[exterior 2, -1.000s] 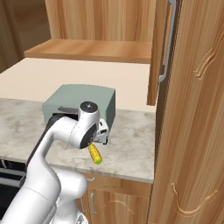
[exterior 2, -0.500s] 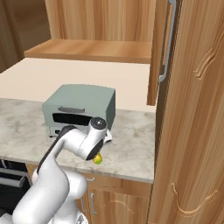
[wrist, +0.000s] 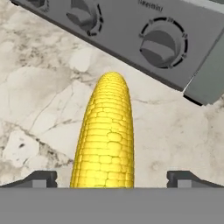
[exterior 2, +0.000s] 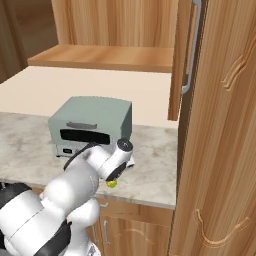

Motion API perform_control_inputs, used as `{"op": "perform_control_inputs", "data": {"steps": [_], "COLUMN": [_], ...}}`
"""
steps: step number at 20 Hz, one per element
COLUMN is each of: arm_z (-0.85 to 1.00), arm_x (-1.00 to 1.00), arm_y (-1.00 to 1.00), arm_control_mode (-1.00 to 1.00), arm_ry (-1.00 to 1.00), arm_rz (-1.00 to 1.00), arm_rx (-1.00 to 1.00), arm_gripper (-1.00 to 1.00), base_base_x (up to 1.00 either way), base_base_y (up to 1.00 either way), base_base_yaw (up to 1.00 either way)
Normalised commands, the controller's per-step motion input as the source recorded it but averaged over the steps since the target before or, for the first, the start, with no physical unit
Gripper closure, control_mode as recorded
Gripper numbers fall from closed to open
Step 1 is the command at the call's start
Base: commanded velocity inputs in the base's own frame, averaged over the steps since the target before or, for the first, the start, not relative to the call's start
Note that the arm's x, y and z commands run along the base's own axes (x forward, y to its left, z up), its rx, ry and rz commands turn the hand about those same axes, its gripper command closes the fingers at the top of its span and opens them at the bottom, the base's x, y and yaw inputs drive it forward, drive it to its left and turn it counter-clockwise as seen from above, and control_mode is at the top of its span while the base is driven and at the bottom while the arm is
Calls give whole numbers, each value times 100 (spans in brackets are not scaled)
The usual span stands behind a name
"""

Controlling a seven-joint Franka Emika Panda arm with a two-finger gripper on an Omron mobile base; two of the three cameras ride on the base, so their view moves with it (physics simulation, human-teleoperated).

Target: Pick the corn from the counter and place it in the cabinet. Then close the cabinet.

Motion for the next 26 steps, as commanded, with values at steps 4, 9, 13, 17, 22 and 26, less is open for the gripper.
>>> {"op": "perform_control_inputs", "data": {"steps": [4,9,13,17,22,26], "arm_z": [-32,-41,-56,-59,-22,82], "arm_x": [31,14,-4,-78,-60,-26], "arm_y": [0,0,4,11,17,22], "arm_control_mode": [-100,-100,-100,-100,-100,-100], "arm_ry": [15,4,-4,-43,-36,-22], "arm_rz": [0,0,0,-4,-10,-11], "arm_rx": [5,4,1,0,0,-2], "arm_gripper": [-100,-100,100,100,100,100], "base_base_x": [0,0,0,0,0,0], "base_base_y": [0,0,0,0,0,0], "base_base_yaw": [0,0,0,0,0,0]}}
